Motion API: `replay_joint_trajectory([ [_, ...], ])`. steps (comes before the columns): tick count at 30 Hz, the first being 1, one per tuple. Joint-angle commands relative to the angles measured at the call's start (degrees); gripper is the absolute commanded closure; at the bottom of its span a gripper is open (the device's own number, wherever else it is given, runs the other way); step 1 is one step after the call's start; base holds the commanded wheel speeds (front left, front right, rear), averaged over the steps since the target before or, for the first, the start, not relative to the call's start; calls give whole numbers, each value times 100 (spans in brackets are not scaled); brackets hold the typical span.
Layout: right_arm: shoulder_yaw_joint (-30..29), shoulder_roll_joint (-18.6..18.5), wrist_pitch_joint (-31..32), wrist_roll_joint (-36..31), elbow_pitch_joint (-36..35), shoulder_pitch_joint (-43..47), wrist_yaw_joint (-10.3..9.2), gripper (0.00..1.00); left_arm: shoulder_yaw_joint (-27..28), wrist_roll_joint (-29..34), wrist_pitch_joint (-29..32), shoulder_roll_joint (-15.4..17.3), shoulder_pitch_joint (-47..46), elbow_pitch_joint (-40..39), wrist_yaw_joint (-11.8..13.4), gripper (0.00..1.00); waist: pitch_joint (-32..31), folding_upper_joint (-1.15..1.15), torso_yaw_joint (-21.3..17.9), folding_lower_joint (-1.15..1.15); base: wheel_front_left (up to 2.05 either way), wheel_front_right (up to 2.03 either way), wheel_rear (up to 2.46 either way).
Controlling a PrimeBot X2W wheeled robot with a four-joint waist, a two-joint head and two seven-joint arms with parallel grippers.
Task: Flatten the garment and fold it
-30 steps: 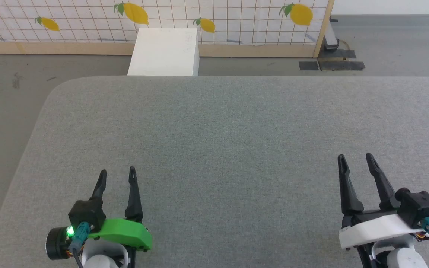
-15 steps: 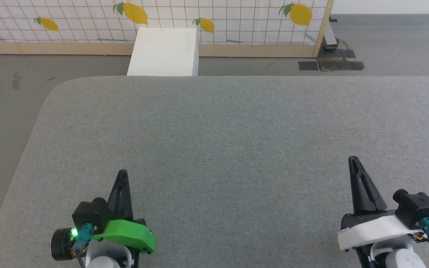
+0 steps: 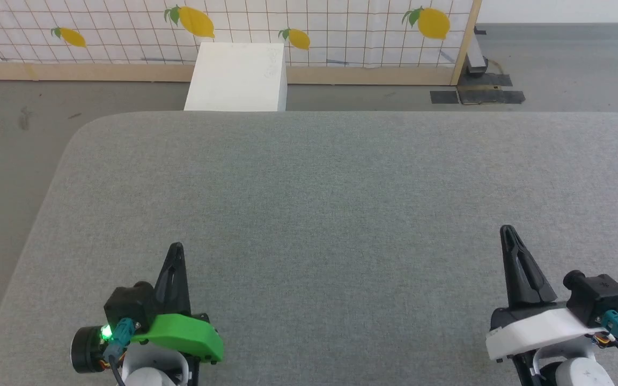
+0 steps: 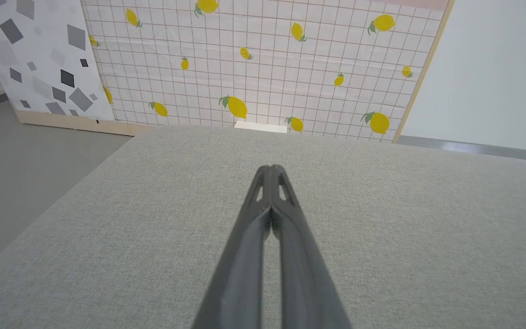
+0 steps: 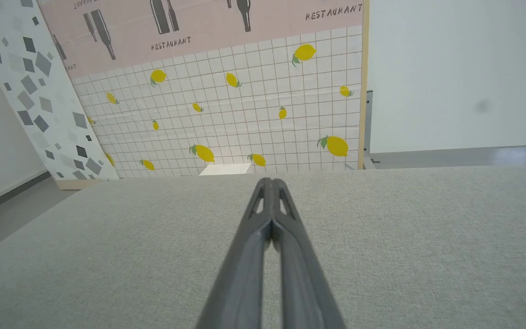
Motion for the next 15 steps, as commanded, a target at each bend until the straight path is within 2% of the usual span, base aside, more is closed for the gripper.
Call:
replay_joint_trajectory([
  [1,4,0,28,-60,-44,21,-1,100,29,52,36,-2,37,-40,-29,100,-3,0,1,0,0,0,0],
  [15,4,0,202,-198,-130,39,-2,100,82,181,211,-4,72,-162,-59,100,-38,0,13,0,0,0,0],
])
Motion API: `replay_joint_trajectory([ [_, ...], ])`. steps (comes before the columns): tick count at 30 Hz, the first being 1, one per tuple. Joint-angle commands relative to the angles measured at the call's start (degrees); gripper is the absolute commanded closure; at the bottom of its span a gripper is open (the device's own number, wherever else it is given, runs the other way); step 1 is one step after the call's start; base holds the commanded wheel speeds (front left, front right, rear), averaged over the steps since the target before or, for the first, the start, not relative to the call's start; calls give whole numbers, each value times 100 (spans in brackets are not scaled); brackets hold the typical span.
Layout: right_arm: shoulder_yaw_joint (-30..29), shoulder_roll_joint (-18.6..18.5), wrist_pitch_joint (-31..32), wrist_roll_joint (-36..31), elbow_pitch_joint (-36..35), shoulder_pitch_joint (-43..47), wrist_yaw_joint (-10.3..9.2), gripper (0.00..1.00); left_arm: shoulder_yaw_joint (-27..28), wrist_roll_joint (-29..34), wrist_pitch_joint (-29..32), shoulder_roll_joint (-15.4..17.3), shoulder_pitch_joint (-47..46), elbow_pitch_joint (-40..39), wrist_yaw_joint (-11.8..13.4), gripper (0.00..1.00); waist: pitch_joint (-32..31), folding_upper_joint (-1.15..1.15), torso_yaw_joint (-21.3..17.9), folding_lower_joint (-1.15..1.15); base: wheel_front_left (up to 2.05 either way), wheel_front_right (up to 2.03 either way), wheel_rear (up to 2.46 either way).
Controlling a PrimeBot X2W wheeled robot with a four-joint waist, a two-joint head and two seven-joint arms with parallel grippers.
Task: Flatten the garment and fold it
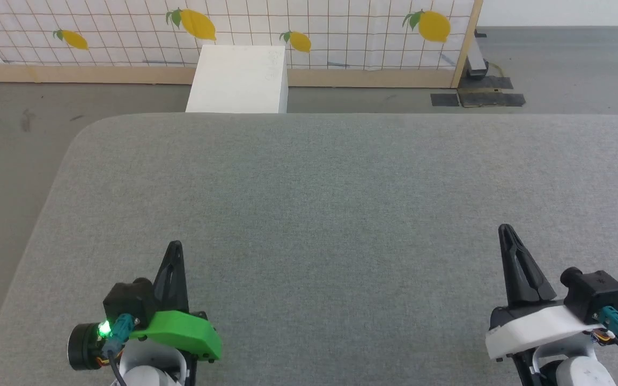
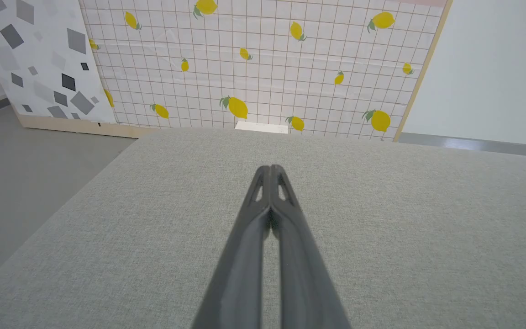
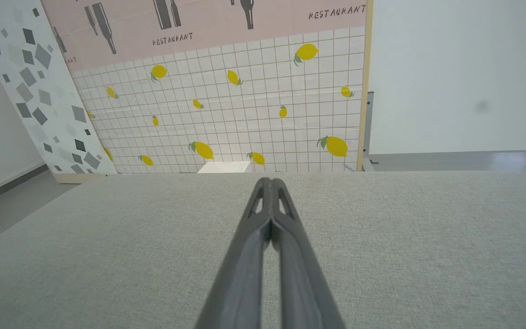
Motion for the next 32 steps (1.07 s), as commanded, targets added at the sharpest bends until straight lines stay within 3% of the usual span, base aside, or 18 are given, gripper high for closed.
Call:
replay_joint_trajectory([
  [1,4,0,47,-80,-40,41,-2,100,22,62,25,-4,71,-48,-15,100,-3,0,1,0,0,0,0],
  [32,5,-1,405,-365,-217,80,-4,100,130,326,384,-8,143,-298,-78,100,-74,0,25,0,0,0,0],
])
